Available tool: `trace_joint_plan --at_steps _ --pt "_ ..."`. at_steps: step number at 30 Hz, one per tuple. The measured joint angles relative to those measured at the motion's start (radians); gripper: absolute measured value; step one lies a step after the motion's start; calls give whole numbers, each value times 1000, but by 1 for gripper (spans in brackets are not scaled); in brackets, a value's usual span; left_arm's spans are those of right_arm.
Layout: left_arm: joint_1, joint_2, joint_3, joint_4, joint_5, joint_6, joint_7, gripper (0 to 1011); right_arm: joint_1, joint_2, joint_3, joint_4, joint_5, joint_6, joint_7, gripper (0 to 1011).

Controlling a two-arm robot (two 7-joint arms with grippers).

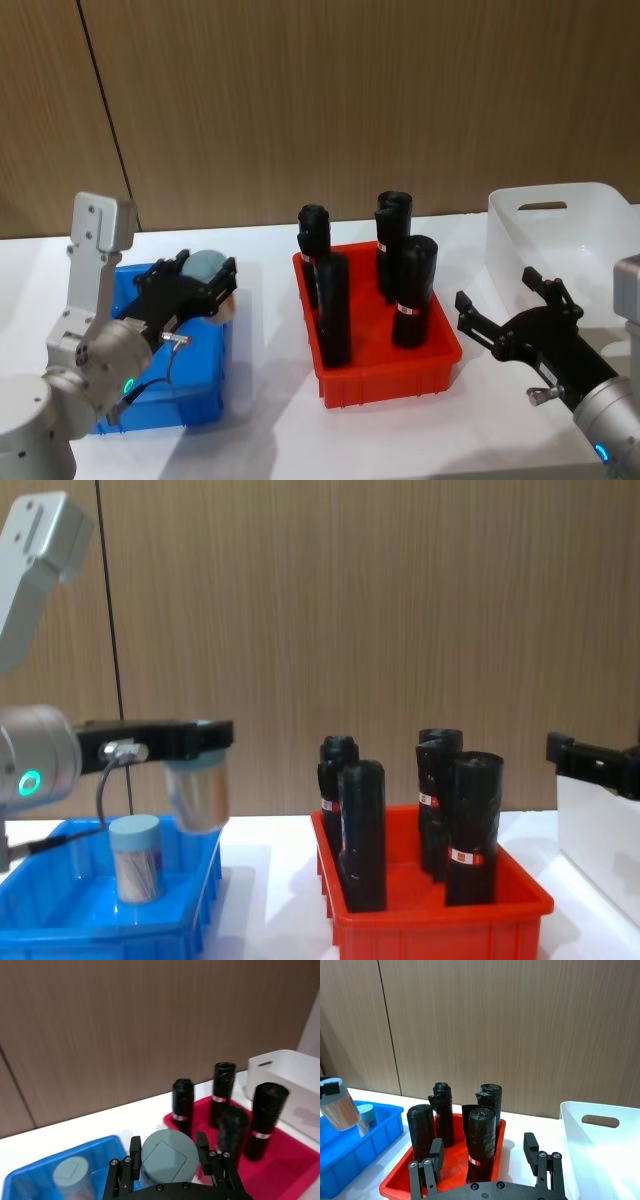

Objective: Pick the cotton swabs from the blue box and place them into the white box.

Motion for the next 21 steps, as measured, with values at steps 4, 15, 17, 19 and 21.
trace_joint_plan --at_steps 4,15,17,19,21 --pt "-18 1 -4 -20 -18 39 -59 669 0 0 0 0 0 0 0 1001" --pt "-108 -22 -7 -34 -63 202 -186 669 0 0 0 0 0 0 0 1001" --pt "-127 -29 -7 -29 -67 228 -204 669 0 0 0 0 0 0 0 1001" --pt "-151 -40 -4 -19 -71 259 -225 669 0 0 0 0 0 0 0 1001" --pt "-176 -52 -1 -7 -73 288 -246 669 0 0 0 0 0 0 0 1001"
